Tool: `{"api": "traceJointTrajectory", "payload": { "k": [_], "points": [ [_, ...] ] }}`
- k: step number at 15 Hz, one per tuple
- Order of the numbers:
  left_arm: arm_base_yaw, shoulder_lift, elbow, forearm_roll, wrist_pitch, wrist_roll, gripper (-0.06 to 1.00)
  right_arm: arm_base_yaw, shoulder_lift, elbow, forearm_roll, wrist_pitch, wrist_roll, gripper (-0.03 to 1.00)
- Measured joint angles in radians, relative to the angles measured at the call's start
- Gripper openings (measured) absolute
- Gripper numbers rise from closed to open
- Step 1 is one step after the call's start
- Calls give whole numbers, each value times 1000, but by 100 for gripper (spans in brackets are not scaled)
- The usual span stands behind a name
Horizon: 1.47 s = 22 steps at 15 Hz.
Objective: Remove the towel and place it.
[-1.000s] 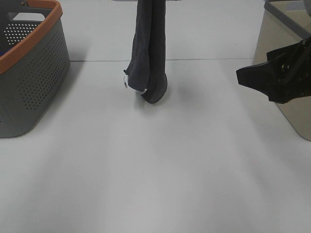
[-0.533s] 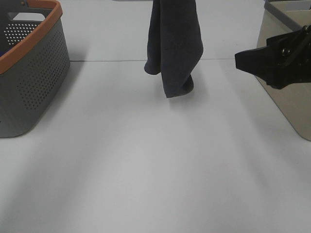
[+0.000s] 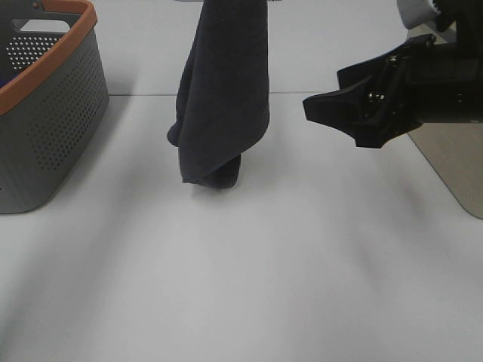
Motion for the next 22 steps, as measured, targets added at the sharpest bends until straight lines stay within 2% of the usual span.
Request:
{"api": "traceJointTrajectory", "payload": {
  "k": [3,6,10,15,22],
  "points": [
    [0,0,0,-28,5,45,0,0,156,-46,64,32,-182,65],
    [0,-11,0,-40,5,58,0,0,292,-118,67,41,-274,65],
    [0,-14,-1,-42,5,59,0,0,441,-258,75,43,-284,61],
    [0,-14,-1,29,6,59,0,0,448,-262,76,54,-283,58],
    [0,-14,-1,-10,6,46,0,0,448,-272,75,74,-345,58]
  ]
}}
